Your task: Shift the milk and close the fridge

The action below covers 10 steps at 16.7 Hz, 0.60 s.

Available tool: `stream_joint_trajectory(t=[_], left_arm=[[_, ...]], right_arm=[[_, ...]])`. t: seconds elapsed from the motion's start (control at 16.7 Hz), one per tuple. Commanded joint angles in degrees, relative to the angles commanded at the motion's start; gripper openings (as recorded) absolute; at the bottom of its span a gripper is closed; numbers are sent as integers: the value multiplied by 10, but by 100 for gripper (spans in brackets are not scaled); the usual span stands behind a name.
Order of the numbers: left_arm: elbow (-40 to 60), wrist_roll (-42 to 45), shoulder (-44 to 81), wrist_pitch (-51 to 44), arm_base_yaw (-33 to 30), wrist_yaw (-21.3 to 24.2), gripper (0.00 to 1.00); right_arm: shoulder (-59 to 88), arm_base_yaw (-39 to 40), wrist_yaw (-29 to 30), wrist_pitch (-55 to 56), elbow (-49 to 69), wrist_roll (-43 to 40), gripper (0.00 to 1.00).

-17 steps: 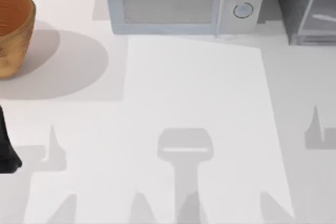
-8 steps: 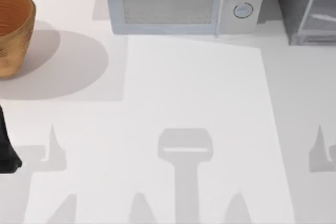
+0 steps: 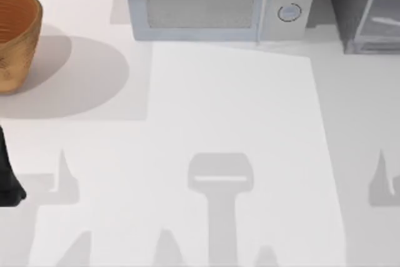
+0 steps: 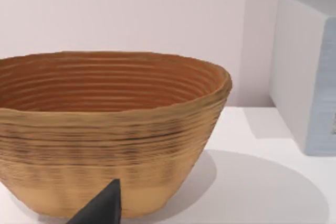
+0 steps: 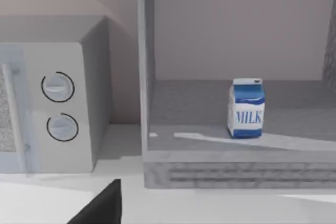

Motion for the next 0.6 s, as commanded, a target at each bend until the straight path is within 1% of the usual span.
stream_joint_trajectory(t=[0.24,0.6], left_arm=[[0,0,0,0,0,0,100],[0,0,0,0,0,0,100]], right_arm=[[-94,1,1,-168,77,-2,100],[-255,2,1,-474,209,-5,100]])
